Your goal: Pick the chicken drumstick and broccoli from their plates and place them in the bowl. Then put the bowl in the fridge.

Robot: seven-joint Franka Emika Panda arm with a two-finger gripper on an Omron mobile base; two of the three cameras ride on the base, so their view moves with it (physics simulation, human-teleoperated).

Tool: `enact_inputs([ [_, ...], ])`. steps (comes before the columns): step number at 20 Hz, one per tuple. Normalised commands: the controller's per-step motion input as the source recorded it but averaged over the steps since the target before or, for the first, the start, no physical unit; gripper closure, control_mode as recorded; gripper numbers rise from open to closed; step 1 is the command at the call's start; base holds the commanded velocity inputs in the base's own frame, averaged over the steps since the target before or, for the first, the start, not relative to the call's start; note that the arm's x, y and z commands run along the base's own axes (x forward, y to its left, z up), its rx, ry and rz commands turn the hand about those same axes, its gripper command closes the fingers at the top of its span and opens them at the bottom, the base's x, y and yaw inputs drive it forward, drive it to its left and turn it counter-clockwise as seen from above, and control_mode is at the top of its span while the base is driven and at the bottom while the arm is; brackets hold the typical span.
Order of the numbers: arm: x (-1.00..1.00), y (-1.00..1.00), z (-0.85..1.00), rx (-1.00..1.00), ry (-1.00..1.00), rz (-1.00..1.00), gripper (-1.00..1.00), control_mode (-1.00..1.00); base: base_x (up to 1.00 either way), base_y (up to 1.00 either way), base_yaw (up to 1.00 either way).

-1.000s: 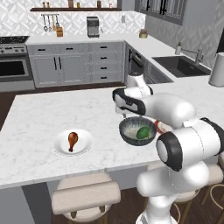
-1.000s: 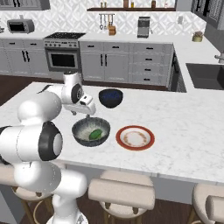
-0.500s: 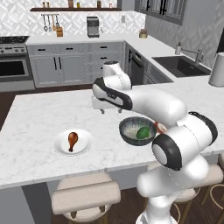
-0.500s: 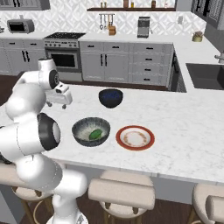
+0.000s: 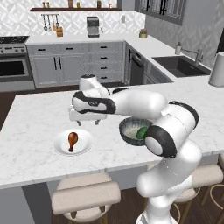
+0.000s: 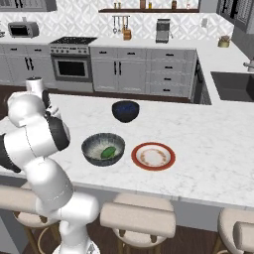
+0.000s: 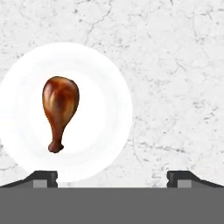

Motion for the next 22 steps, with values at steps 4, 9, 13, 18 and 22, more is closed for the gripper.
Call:
enact_inputs([
  [4,0.39,0.77,-0.25,-0.01,0.01,-0.04,-1.0,-1.0,0.0,0.0,0.0],
  [9,0.38,0.54,-0.36,-0.09,0.0,-0.06,-1.0,-1.0,0.0,0.0,0.0],
  [13,0.17,0.09,-0.35,-0.1,0.0,-0.1,-1.0,-1.0,0.0,0.0,0.0],
  [18,0.17,0.01,-0.36,-0.11,0.04,-0.09,-1.0,-1.0,0.0,0.0,0.0],
  [22,0.13,0.0,-0.3,-0.04,0.0,-0.01,-1.0,-1.0,0.0,0.0,0.0],
])
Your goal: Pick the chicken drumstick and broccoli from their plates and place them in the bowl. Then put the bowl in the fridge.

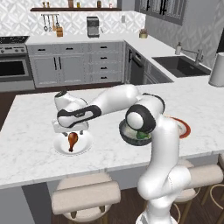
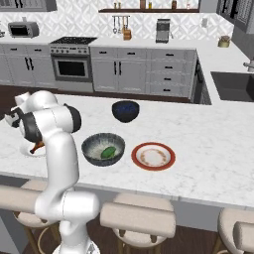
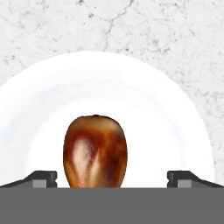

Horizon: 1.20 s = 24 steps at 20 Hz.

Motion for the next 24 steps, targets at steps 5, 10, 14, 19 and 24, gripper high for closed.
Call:
enact_inputs([
  [5,0.0,0.12,-0.28,-0.02,0.0,0.0,-1.0,-1.0,0.0,0.0,0.0],
  [10,0.0,-0.08,-0.29,-0.01,0.0,0.0,-1.0,-1.0,0.0,0.0,0.0],
  [14,0.0,-0.19,-0.25,0.0,0.0,0.0,-1.0,-1.0,0.0,0.0,0.0],
  [19,0.0,-0.21,-0.13,0.0,0.0,0.0,1.0,-1.0,0.0,0.0,0.0],
  [24,-0.14,-0.19,0.09,0.01,-0.03,0.0,1.0,-1.0,0.0,0.0,0.0],
])
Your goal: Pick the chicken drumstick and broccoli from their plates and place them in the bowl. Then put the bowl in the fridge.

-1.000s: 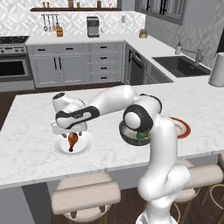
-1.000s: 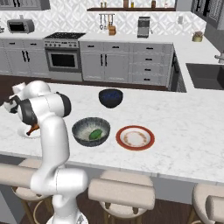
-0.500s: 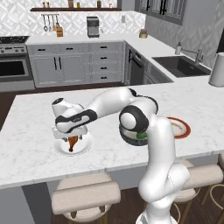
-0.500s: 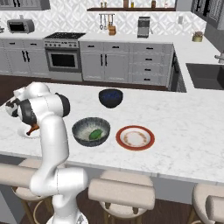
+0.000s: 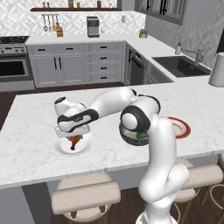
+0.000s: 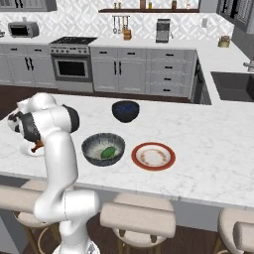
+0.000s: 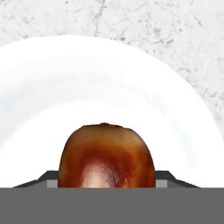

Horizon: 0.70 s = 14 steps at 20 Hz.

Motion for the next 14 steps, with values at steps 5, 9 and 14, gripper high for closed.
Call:
enact_inputs([
  [5,-0.29,-0.62,0.83,0.14,-0.18,-0.01,1.0,-1.0,0.0,0.0,0.0],
  [9,-0.59,-0.69,1.0,0.15,-0.31,-0.1,1.0,-1.0,0.0,0.0,0.0],
  [14,-0.49,-0.95,1.0,0.18,-0.29,-0.14,1.0,-1.0,0.0,0.0,0.0],
])
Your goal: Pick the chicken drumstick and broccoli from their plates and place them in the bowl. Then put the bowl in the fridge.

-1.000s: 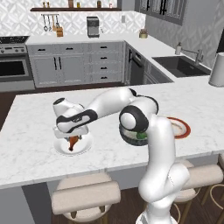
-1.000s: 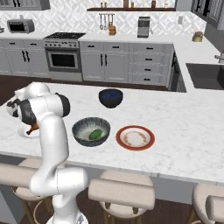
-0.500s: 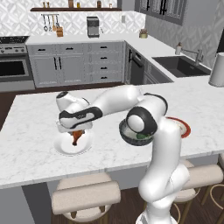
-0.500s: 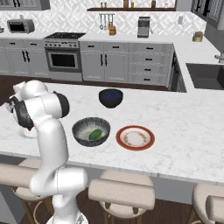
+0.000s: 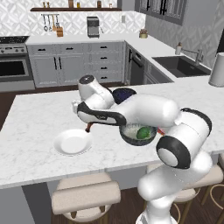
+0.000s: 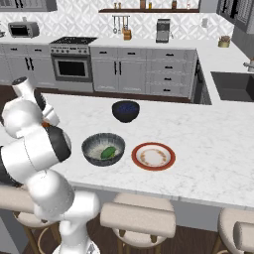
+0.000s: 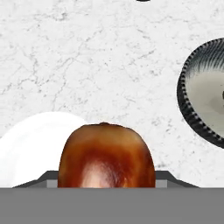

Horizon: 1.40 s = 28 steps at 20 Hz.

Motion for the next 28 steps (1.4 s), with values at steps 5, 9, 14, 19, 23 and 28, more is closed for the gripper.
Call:
enact_inputs([
  [5,-0.23,-1.0,0.58,0.07,-0.01,-0.33,1.0,-1.0,0.0,0.0,0.0],
  [9,-0.15,-1.0,0.62,0.12,0.01,-0.27,1.0,-1.0,0.0,0.0,0.0],
  [14,0.0,-0.92,0.5,0.04,0.27,-0.21,1.0,-1.0,0.0,0.0,0.0],
  [19,-0.07,-0.63,-0.1,0.01,0.29,-0.05,1.0,-1.0,0.0,0.0,0.0],
  [23,-0.09,-0.08,-0.61,0.0,0.1,0.0,1.0,-1.0,0.0,0.0,0.0],
  [28,0.0,0.09,-0.46,0.0,0.0,0.13,1.0,-1.0,0.0,0.0,0.0],
])
